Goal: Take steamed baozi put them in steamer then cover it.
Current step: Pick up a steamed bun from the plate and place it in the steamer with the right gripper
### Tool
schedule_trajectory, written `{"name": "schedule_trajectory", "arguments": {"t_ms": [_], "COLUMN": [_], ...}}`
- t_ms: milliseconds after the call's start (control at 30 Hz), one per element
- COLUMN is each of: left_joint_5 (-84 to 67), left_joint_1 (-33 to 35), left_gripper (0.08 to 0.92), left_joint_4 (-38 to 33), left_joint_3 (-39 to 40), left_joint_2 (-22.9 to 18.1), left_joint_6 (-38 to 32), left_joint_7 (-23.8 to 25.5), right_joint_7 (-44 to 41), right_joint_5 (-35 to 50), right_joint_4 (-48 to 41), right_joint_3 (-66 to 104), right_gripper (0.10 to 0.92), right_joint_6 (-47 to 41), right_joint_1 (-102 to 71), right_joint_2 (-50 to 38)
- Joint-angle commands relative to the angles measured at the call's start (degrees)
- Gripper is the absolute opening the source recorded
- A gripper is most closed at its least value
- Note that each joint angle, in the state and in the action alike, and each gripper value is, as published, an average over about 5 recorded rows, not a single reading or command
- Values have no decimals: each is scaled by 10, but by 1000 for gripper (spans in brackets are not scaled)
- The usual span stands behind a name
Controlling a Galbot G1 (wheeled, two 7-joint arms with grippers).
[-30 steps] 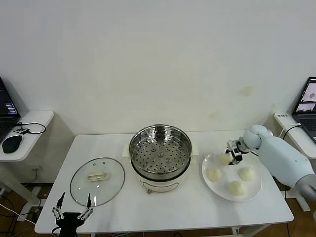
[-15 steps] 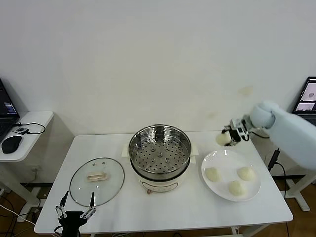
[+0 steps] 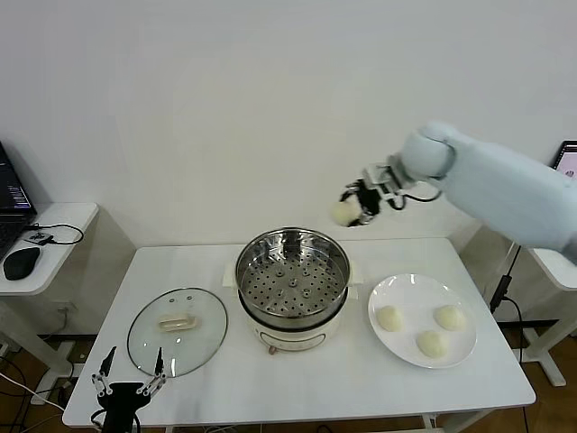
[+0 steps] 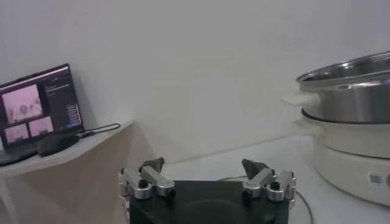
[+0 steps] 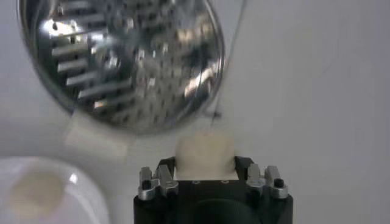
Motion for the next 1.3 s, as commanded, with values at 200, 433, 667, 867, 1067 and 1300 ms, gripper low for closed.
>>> {"name": "schedule_trajectory", "arguments": {"t_ms": [200,433,667,867,1067,1300], "left_joint_5": [-12,-11,-10,-9,-9,-8], "left_joint_1": [-10,-17,-22,-24,-23,-21], "left_gripper": [823,823,823,823,823,823], "left_joint_4": [3,7,17,17,17,14], "left_joint_3": [-9,-10,-10,-10,-9,-9], "left_joint_2": [-1,-3,-2,-3,-3,-6], "left_joint_6": [4,5,3,3,3,4], "left_joint_7": [0,0,-1,-1,-2,-2], "right_joint_7": [13,21,32,43,52,58], "right_joint_5": [-58,-148,-173,-203,-242,-238], "right_joint_4": [-58,-114,-147,-188,-215,-215], "right_joint_3": [-94,-102,-104,-97,-90,-88], "right_gripper": [611,611,621,628,637,781], "right_joint_6": [124,210,263,305,328,335], "right_joint_1": [4,-37,-56,-68,-76,-78], "right_joint_2": [169,184,197,218,230,231]}}
